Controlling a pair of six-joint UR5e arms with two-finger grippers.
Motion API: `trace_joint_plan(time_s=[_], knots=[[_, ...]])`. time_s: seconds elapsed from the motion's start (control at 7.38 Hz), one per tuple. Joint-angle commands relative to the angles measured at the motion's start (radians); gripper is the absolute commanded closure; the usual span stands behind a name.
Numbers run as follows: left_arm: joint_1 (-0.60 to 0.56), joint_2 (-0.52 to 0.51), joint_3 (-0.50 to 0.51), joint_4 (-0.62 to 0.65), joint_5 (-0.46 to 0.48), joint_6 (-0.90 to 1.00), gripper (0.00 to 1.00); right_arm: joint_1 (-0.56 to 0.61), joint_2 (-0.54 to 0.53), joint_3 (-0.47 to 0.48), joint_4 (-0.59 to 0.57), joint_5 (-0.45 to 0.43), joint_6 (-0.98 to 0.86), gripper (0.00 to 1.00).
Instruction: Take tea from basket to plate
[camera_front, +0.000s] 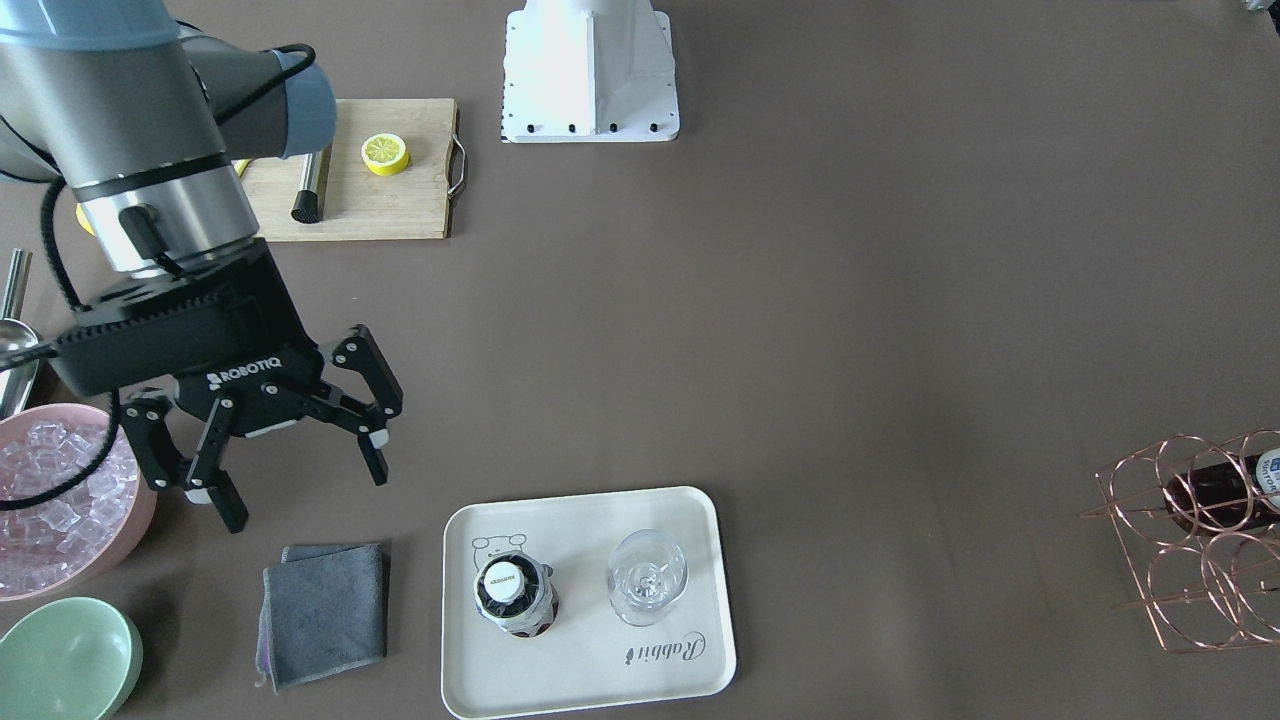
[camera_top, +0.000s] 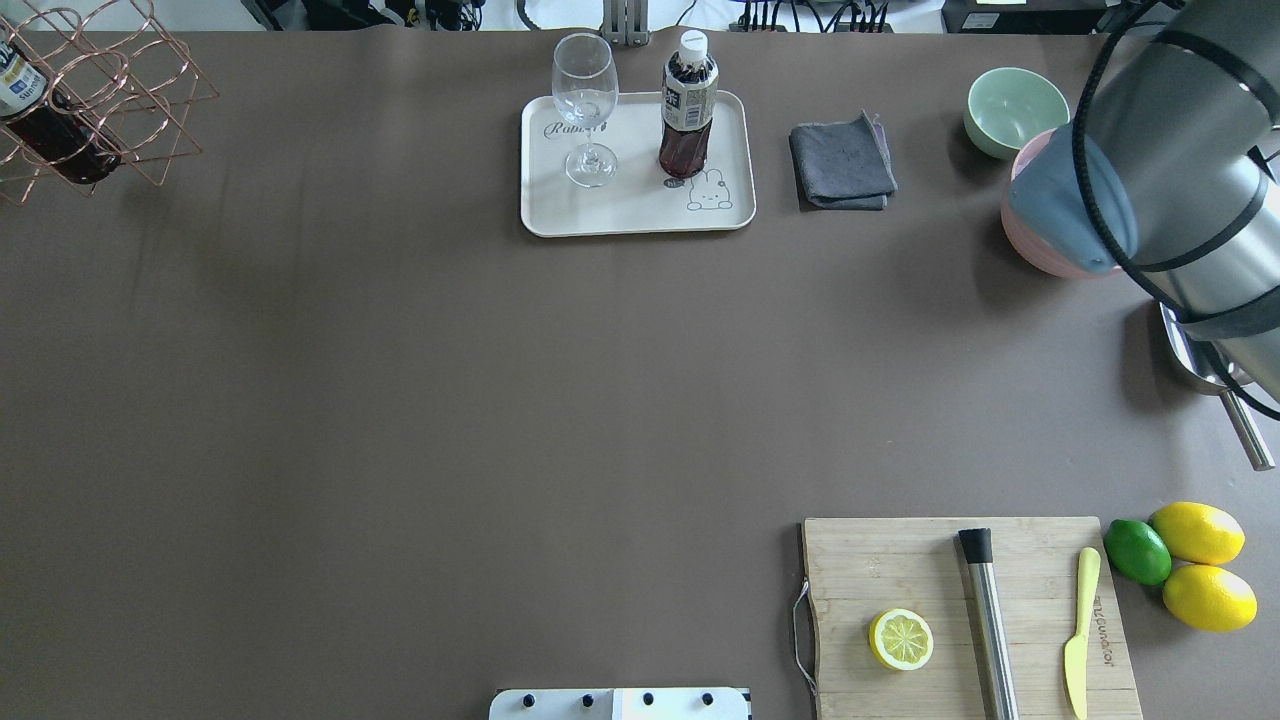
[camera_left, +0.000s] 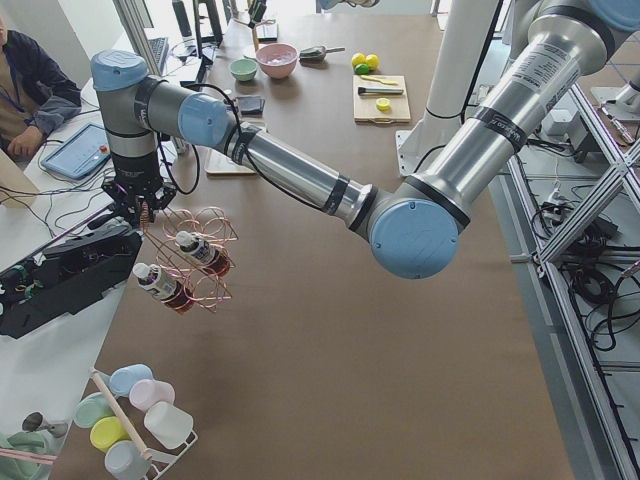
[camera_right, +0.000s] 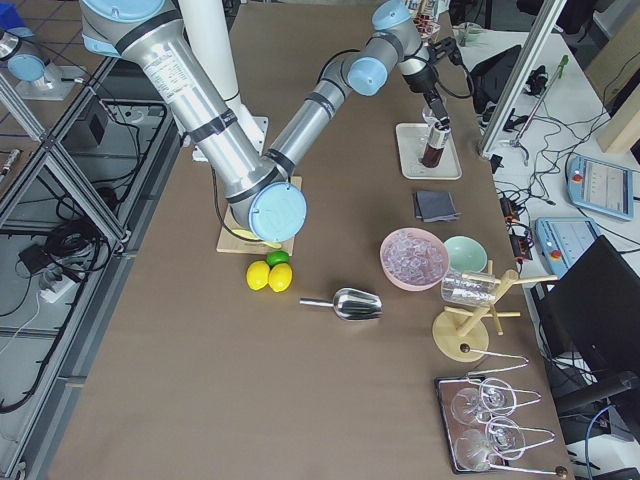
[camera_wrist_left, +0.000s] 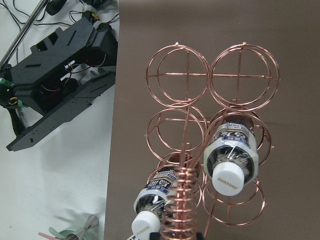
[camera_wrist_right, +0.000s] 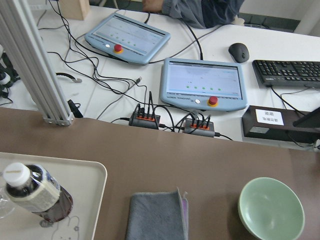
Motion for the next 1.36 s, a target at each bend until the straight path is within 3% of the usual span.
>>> trace_joint_plan(time_s=[0.0,0.41,0.54,0.81,1.08,1.22], knots=[[0.001,0.029,0.011,-0.045,-0.001,0.001,1.00,0.148,-0.135,0.040,-0.239,0.152,-0.182,0.00],[0.014,0.056,0.025,-0.085,-0.006,0.006,1.00,0.360,-0.322,-0.070,-0.300,0.516,-0.476,0.00],[0.023,0.056,0.033,-0.087,-0.005,0.008,1.00,0.390,-0.391,-0.088,-0.300,0.523,-0.620,0.00],[0.046,0.084,0.037,-0.148,0.000,0.009,1.00,0.396,-0.497,-0.116,-0.287,0.596,-0.648,0.00],[0.067,0.093,0.057,-0.200,0.008,0.014,1.00,0.396,-0.607,-0.193,-0.117,0.646,-0.640,0.00],[0.078,0.093,0.083,-0.229,0.008,0.017,1.00,0.402,-0.626,-0.198,-0.095,0.654,-0.629,0.00]])
